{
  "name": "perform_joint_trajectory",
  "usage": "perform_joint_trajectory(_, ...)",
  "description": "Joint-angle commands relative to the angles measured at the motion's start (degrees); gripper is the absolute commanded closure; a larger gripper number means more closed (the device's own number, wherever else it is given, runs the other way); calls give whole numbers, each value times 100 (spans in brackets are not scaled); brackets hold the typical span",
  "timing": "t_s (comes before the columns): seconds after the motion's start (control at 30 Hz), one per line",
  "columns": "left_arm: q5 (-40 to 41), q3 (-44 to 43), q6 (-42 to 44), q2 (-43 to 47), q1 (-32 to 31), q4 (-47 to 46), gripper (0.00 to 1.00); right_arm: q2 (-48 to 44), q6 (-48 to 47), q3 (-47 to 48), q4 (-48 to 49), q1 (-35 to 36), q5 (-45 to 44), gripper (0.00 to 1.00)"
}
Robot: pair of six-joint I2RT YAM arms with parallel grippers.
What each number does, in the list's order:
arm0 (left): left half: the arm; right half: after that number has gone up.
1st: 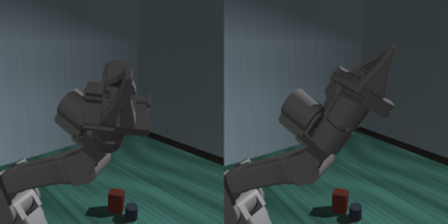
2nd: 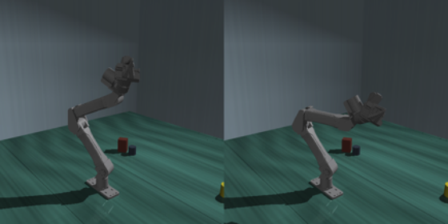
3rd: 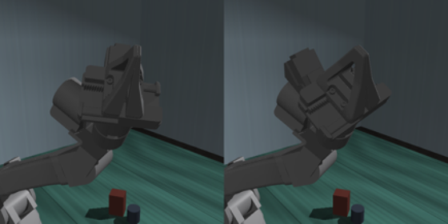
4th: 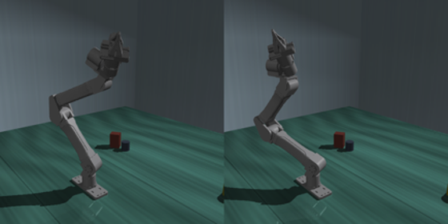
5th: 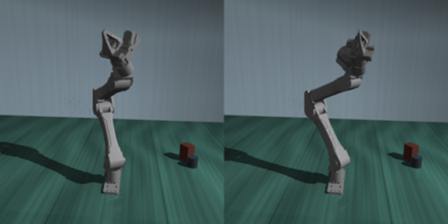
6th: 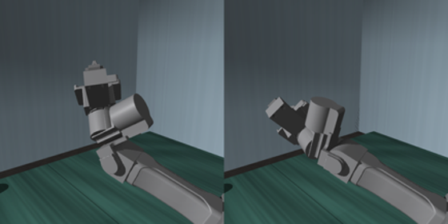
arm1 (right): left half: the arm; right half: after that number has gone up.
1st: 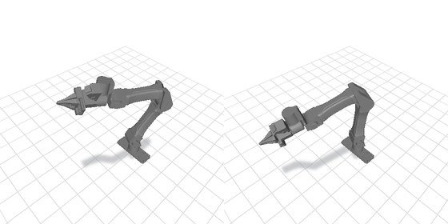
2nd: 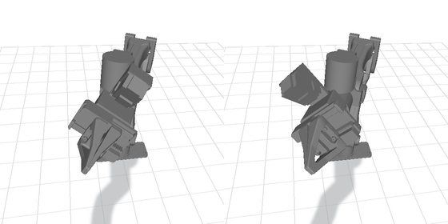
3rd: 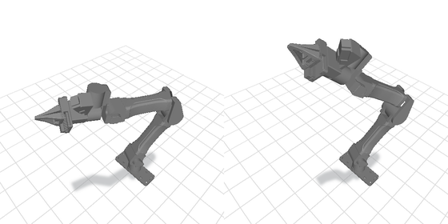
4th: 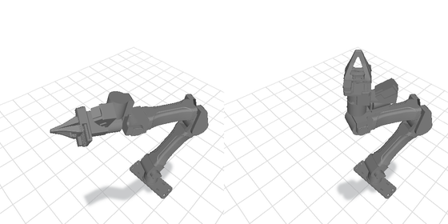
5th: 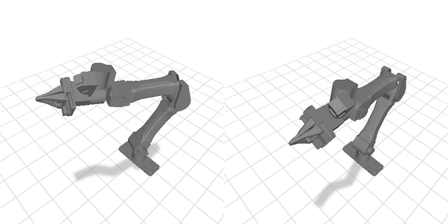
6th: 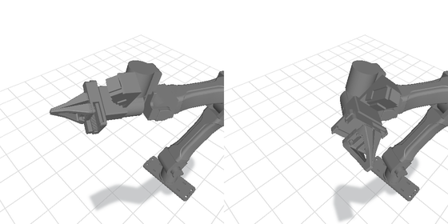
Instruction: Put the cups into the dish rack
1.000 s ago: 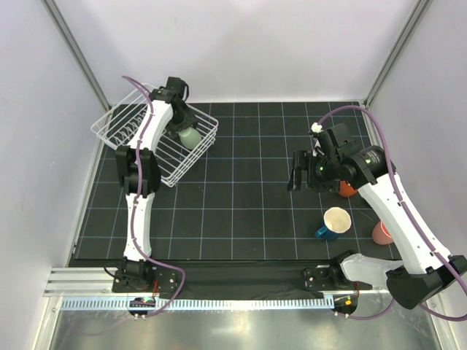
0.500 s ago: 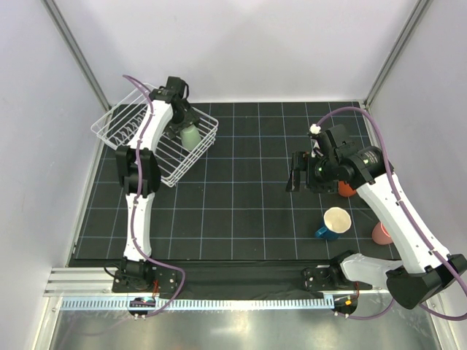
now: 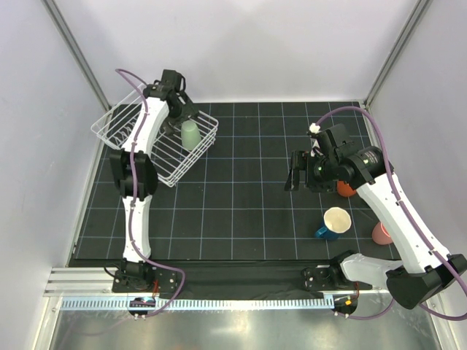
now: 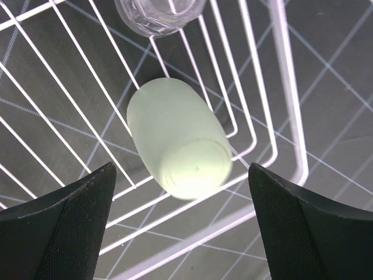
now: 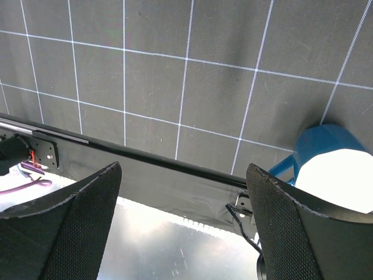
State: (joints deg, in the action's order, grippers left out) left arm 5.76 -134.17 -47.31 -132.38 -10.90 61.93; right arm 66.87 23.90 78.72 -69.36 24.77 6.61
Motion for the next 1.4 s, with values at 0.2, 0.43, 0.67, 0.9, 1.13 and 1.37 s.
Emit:
perform_joint_trajectory(0.2,-66,-119,134,458,26,-67,9,-104,-17,12,195,1,77,12)
perform_joint_trajectory(0.43,-14,-48,117,634,26,-59,11,-60,-34,47,230,10,77,12)
perform_joint_trajectory(0.67,48,364,178,1519,9,-137,12,89,44,390,20,10,-414,4)
perform_joint_trajectory(0.9,-66,2129,485,2969,-535,-471,12,361,124,600,37,-261,-1485,0)
perform_joint_trajectory(1.13,-1023,4115,1030,4482,-897,-769,14,739,-26,531,405,-1808,-1251,6)
perform_joint_trajectory(1.37,-2193,5462,1470,6100,-932,-973,15,1381,544,645,713,-2398,-1742,19)
